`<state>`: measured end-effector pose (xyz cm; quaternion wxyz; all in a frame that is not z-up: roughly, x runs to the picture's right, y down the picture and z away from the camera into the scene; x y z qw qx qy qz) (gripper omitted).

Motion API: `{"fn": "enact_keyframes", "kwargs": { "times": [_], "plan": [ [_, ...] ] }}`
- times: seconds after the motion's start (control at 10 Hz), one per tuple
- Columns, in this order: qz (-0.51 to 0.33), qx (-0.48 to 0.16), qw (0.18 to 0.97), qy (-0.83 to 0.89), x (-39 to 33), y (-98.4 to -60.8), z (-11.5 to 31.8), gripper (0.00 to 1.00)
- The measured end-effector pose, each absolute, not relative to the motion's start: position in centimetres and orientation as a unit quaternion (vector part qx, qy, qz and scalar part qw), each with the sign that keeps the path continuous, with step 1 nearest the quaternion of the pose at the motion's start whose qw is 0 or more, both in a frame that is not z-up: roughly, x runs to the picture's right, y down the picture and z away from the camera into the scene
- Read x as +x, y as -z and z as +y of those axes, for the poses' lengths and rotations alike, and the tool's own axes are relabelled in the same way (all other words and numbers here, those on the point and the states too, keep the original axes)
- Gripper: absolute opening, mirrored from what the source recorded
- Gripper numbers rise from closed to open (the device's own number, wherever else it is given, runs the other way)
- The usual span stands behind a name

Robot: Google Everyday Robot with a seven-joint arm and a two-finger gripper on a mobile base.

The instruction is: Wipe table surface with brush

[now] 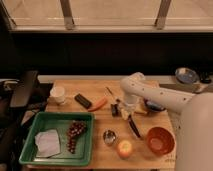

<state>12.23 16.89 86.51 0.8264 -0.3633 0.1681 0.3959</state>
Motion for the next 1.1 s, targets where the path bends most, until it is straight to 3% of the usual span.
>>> {"fn": "enact_keyframes", "kwargs": {
  "times": [0.3, 0.6, 1.1],
  "plan": [
    [0.158, -0.37, 0.837, -0.371, 8.7, -85.2, 18.8, 0.0],
    [0.163, -0.371, 0.832, -0.378, 10.1, -82.4, 21.7, 0.0],
    [0.175, -0.354, 0.824, -0.407, 16.2, -83.5, 19.1, 0.0]
  ]
}}
